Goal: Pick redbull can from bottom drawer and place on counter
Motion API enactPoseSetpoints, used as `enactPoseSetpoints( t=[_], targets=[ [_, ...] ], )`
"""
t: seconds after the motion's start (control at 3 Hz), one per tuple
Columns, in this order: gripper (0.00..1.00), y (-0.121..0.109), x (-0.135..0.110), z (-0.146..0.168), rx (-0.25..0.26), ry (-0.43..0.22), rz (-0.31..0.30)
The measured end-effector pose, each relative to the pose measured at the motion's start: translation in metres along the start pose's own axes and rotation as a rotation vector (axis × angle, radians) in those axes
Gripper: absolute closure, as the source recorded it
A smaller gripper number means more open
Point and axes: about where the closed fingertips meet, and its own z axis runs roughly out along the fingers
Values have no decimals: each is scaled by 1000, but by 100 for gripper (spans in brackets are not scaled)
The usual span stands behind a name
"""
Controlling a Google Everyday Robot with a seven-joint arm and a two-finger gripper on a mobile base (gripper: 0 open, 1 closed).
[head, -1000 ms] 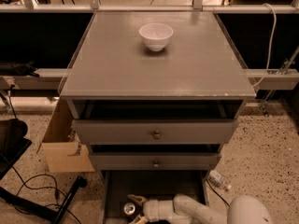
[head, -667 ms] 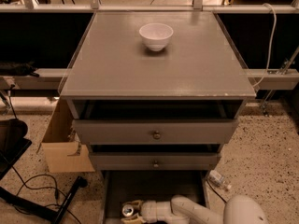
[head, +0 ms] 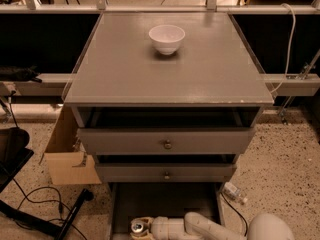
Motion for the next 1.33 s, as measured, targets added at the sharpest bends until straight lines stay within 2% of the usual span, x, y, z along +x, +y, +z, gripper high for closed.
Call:
enactPoseSetpoints(
  t=[0.33,0.67,1.0,1.33],
  targets=[
    [100,0,-39,-29,68,4,-28],
    [100,-2,-131,-109,206,42,-47],
    [100,49,-234,-145,207,23,64],
    [100,100,-309,-163,145,3,121]
  ],
)
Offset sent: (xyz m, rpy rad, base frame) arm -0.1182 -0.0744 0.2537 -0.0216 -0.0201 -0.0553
